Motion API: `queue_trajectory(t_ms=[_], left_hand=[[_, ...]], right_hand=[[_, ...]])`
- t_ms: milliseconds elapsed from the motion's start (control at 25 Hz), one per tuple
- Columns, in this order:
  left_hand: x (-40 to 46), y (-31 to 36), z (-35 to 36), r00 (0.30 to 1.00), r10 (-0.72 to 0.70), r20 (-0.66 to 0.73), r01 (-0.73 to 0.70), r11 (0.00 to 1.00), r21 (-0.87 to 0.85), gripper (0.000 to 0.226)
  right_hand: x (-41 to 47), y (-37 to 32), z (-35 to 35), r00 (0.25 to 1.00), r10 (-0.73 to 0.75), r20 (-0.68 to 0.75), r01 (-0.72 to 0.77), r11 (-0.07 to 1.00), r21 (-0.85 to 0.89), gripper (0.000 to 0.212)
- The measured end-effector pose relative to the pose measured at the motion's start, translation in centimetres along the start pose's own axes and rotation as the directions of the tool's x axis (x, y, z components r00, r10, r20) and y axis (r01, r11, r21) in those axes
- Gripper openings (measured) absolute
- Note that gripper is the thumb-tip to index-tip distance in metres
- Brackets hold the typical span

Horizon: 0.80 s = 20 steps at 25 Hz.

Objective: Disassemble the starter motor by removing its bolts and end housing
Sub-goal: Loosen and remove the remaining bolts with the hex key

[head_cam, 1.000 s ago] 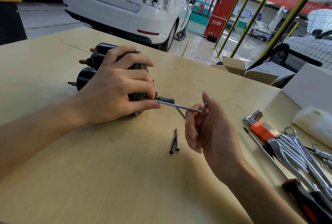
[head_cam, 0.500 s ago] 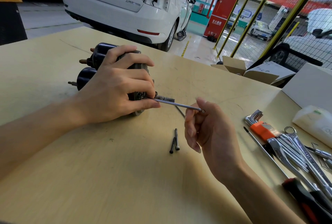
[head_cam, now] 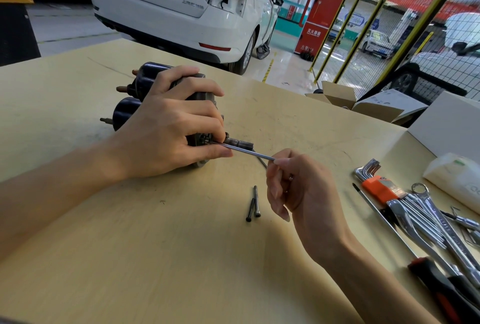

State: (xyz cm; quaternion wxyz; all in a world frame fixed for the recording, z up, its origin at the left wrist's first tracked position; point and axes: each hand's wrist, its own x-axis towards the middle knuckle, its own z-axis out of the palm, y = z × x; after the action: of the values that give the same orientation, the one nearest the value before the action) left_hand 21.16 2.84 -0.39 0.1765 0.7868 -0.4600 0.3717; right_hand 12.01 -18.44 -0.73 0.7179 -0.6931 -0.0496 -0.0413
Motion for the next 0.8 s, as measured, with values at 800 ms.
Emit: queue_trajectory(t_ms=[800], left_hand=[[-0.02,-0.06,0.00,1.000,0.000,-0.008,0.000,1.000,0.006,0.023]], right_hand=[[-0.20,-0.36,0.13,0.994,-0.072,-0.087,0.059,0.988,-0.146,0.041]])
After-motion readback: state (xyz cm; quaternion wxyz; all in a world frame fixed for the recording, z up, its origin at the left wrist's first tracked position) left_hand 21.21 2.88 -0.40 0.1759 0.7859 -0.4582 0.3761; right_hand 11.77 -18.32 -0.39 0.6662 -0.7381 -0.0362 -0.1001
